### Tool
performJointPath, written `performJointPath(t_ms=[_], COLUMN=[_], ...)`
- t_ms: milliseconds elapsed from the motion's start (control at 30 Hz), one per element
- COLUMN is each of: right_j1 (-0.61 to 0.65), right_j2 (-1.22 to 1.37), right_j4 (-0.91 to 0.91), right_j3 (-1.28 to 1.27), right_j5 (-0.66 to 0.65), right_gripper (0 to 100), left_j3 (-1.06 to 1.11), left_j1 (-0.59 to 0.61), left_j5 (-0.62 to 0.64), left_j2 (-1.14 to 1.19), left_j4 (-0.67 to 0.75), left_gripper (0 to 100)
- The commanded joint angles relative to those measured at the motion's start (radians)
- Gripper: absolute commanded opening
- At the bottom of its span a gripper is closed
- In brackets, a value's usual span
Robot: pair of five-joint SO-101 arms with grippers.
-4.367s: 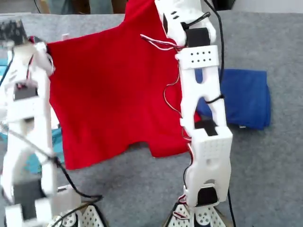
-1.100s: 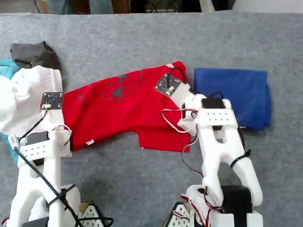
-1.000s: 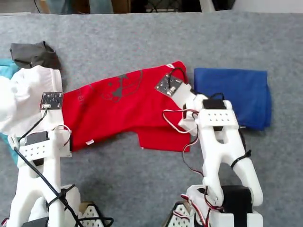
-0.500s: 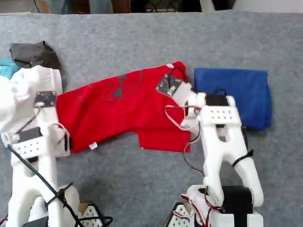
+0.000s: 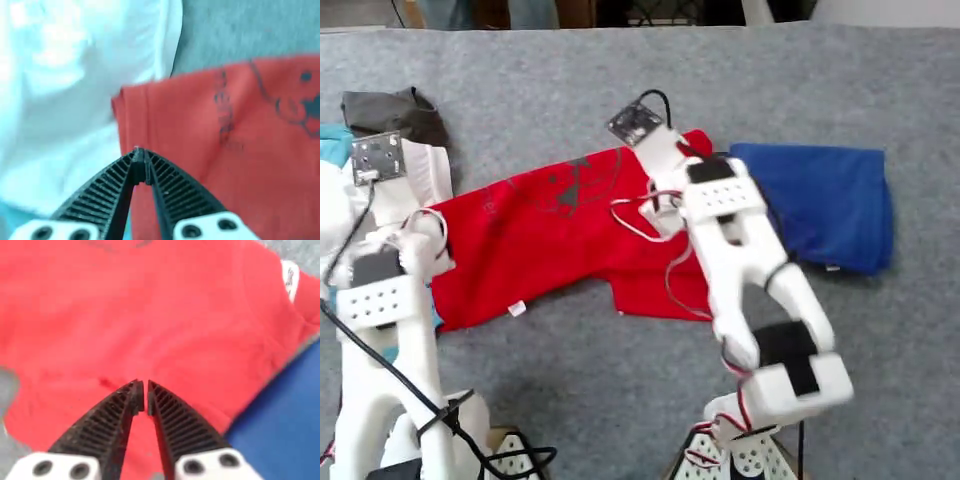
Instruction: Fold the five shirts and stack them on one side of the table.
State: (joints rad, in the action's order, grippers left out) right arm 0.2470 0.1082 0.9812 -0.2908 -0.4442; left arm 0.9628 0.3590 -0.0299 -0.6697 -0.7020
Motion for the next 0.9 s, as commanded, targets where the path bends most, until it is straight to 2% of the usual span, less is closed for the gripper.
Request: performJointPath(t_ms=[0,67,200,300,467,567,867], right_j1=[0.041,0.072,0.106,0.098,0.095,0.114,0.078], right_j2=[0.097,0.157,0.232,0.232,0.147,0.068,-0.084], right_j4=[-0.005,0.025,0.097,0.189,0.437,0.516,0.431], right_j3=[0.142,0.168,0.176,0.179,0.180,0.139,0.077], right_j5=[0.083,0.087,0.087,0.081,-0.060,-0.101,-0.107], right_gripper=[1.5,1.5,1.5,1.5,1.5,1.5,1.5], left_j3=[0.177,0.206,0.163,0.094,-0.018,-0.030,-0.028], left_j1=[-0.047,-0.070,-0.059,-0.007,-0.005,-0.004,-0.005], left_j5=[0.029,0.029,0.031,0.031,0.028,0.029,0.029], left_j2=[0.032,0.103,0.272,0.342,0.358,0.359,0.361], left_j4=[0.480,0.543,0.543,0.539,0.348,0.327,0.322], left_gripper=[3,3,3,3,3,3,3])
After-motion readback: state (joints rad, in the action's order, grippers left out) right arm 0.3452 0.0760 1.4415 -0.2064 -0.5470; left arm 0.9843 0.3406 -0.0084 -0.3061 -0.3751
